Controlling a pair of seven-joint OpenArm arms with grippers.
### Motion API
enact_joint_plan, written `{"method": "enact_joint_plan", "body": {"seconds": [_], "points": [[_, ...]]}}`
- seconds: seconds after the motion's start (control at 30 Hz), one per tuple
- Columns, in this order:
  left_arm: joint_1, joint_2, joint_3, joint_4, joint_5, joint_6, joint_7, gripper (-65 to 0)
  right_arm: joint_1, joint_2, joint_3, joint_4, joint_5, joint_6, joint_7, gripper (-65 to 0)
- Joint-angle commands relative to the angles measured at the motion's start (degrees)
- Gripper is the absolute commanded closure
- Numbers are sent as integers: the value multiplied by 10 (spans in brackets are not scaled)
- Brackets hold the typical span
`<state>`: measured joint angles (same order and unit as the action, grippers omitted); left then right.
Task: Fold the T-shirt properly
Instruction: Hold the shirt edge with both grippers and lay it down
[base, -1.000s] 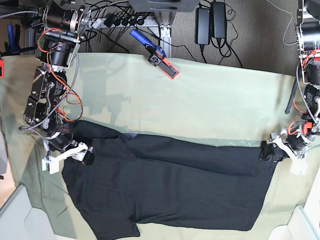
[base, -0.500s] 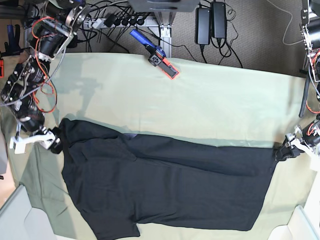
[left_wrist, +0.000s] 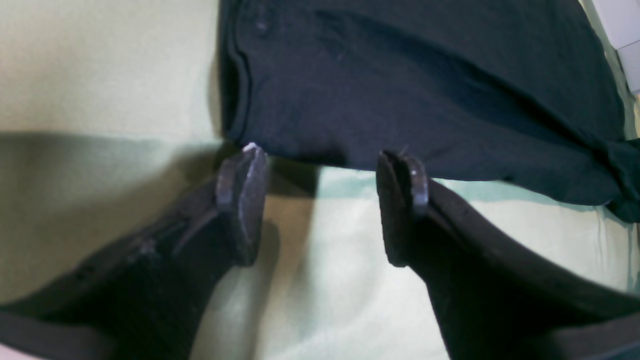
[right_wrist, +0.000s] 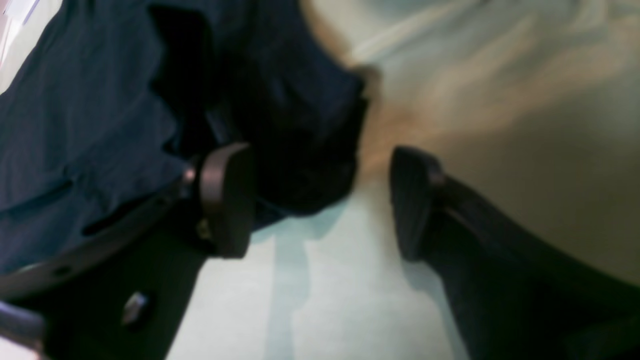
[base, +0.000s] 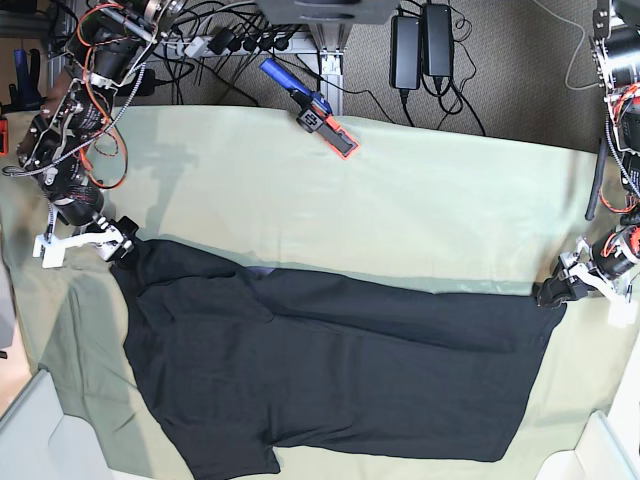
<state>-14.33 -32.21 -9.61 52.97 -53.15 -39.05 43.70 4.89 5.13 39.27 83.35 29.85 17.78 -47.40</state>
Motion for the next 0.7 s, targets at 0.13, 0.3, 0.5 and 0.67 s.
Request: {"method": "enact_joint_plan", "body": {"seconds": [0.13,0.3,0.5,0.67], "points": [[-13,-11,-4,8,-9,-10,-10,-387,8,-9,1,11,10,33,14,-417],[-9,-11,-4,8,-7,-10,-10,-387,8,-15,0,10,5,33,20,-417],[-7,-11,-4,8,-7,-10,-10,-387,6,-14,0,10,-23,32,26,-417],[-7,-11,-14,8,-7,-10,-7,-387,4,-13,0,10,-24,32,26,-417]]}}
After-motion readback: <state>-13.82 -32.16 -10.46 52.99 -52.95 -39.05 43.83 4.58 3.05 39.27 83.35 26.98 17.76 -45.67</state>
